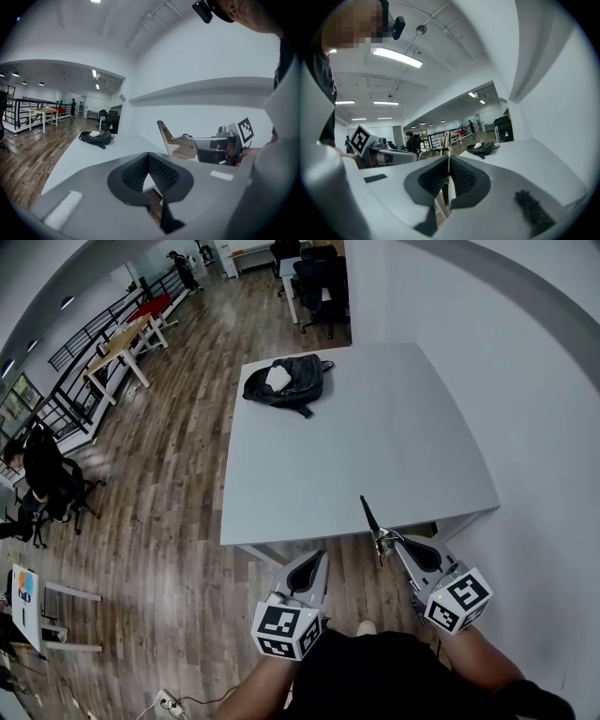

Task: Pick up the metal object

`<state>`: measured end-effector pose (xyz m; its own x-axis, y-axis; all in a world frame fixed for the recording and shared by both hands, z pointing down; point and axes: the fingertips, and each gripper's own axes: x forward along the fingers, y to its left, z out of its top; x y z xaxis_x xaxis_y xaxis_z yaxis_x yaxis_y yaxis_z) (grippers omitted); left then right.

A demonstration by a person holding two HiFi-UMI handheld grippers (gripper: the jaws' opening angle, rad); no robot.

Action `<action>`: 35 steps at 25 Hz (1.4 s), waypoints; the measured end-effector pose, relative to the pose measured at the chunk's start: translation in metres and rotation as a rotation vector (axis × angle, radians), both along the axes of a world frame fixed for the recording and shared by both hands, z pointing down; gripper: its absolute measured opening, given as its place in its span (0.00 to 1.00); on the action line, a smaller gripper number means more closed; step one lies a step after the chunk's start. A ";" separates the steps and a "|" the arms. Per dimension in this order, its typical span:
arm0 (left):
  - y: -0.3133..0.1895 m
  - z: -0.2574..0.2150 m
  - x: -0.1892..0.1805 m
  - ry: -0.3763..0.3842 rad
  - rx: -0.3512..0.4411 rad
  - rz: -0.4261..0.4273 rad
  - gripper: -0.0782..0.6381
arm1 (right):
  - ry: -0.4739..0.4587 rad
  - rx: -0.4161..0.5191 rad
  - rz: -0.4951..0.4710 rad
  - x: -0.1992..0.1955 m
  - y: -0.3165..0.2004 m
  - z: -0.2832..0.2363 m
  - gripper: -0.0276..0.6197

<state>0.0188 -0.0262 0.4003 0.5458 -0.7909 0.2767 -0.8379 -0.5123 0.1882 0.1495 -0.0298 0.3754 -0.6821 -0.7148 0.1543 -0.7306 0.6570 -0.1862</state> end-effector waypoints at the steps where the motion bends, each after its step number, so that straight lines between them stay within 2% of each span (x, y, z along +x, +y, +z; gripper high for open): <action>1: 0.003 -0.001 0.001 -0.004 0.000 -0.007 0.12 | -0.004 -0.003 -0.005 0.002 0.002 0.001 0.06; 9: 0.001 0.004 -0.004 -0.028 -0.002 -0.045 0.12 | -0.024 0.002 -0.012 0.012 -0.008 0.008 0.06; 15: -0.001 0.001 -0.011 -0.034 -0.008 0.020 0.12 | -0.012 0.005 0.034 0.005 -0.007 0.005 0.06; 20: 0.000 0.002 -0.036 -0.057 -0.018 0.067 0.12 | -0.020 -0.008 0.069 -0.021 -0.004 0.006 0.06; 27: -0.001 0.007 -0.074 -0.047 -0.025 0.086 0.12 | 0.007 -0.006 0.057 -0.068 -0.001 0.008 0.06; 35: -0.001 0.010 -0.092 -0.026 -0.034 0.078 0.12 | 0.032 -0.019 0.051 -0.086 -0.003 0.012 0.06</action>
<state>-0.0733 -0.0273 0.4108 0.5976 -0.7364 0.3171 -0.8006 -0.5698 0.1853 0.0640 -0.0329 0.3871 -0.6396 -0.7451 0.1890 -0.7686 0.6156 -0.1742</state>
